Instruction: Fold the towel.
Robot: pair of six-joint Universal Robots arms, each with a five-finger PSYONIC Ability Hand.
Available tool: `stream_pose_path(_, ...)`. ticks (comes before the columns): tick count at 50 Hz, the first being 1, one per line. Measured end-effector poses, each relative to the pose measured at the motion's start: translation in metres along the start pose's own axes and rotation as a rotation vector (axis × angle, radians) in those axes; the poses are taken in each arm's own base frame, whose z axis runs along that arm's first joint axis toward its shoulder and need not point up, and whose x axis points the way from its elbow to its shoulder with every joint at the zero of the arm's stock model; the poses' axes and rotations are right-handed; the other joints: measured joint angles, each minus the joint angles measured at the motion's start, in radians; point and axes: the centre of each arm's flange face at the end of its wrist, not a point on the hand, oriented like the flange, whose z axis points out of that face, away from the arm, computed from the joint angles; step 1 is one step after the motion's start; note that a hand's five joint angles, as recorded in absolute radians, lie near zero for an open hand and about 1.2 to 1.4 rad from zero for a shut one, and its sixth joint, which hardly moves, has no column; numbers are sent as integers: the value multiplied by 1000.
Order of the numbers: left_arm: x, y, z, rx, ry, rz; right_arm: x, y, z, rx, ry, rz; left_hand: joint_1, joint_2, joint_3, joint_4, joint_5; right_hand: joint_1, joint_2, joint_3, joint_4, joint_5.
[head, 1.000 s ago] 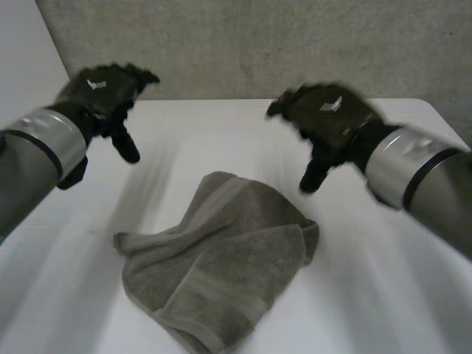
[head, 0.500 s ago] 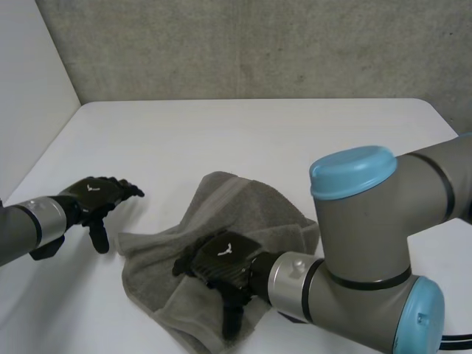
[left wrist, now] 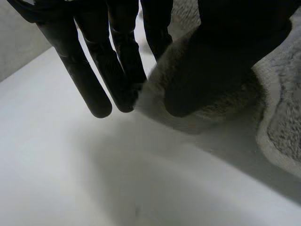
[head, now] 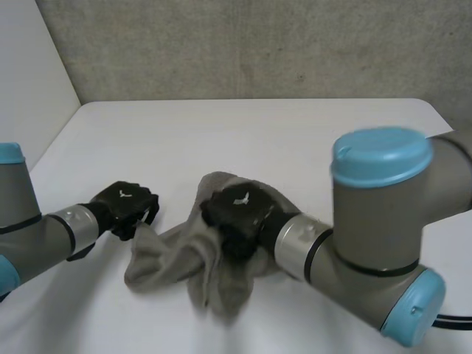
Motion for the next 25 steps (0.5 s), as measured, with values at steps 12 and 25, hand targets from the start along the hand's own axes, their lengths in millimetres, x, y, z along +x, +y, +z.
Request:
stream_pose_path(12,-3,-41,12,182,-71,52,66,-47,-9,155,217,-12,148,173,180,180,174,0,0,5,0,6)
stream_pose_path(25,-77,-152,-22,604,-476,-205,163,-154,-47,771,693,-120,156,181,188,188,183,0,0,8,6,9)
